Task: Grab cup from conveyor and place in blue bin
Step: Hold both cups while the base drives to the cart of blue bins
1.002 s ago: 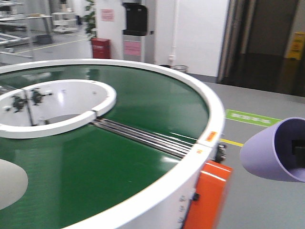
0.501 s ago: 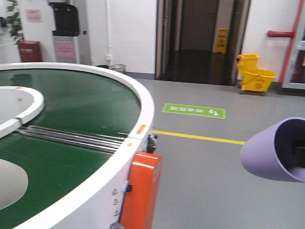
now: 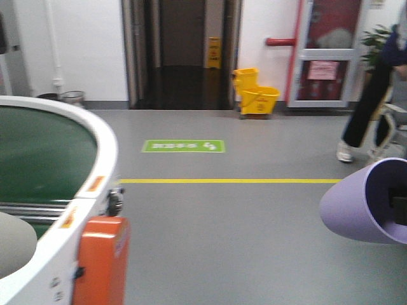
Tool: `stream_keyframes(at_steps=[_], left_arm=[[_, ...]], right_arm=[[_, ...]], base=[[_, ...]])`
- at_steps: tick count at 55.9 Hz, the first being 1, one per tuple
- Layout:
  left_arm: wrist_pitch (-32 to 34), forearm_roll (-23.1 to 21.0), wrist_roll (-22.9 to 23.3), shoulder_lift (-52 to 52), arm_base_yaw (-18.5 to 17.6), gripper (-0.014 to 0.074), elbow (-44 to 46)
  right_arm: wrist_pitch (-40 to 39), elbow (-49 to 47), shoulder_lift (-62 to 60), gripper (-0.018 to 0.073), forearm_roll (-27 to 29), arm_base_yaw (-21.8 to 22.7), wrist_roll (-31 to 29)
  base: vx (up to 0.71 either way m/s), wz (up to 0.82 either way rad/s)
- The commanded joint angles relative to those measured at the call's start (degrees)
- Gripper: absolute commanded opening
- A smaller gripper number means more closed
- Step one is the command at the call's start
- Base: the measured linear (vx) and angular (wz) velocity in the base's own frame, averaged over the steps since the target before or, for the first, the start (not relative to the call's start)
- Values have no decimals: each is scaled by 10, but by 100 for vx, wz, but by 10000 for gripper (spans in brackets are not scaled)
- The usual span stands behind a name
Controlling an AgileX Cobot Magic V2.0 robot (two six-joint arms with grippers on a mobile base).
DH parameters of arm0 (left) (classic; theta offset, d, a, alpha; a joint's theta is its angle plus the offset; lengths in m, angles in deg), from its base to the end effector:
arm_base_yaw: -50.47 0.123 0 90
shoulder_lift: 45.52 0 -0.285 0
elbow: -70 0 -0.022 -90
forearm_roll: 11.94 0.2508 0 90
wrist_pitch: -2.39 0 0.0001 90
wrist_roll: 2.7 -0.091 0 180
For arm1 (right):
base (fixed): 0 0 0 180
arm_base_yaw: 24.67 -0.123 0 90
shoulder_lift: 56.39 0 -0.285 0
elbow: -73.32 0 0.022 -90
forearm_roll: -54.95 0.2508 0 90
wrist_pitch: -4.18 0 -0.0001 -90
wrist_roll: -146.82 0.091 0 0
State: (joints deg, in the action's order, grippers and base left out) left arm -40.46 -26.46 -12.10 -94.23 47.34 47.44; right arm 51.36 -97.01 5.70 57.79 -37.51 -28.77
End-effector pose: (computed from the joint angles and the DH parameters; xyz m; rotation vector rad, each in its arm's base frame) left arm 0.1237 -0.0223 0.4031 0.1423 1.9708 -0.2202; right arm 0.1723 0.0427 0.4302 -0.1404 2.0792 0.2422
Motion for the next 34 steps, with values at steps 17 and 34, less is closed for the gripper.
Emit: stream_keyframes(at_steps=[17,34], left_arm=[[46,-15,1,2,-3,-4,14],[46,-15,1,2,-3,-4,14]], right_arm=[[-48,-16,-7,-9,-2,0,0],[-48,-16,-7,-9,-2,0,0]], base=[[13,-59],[17,-63]])
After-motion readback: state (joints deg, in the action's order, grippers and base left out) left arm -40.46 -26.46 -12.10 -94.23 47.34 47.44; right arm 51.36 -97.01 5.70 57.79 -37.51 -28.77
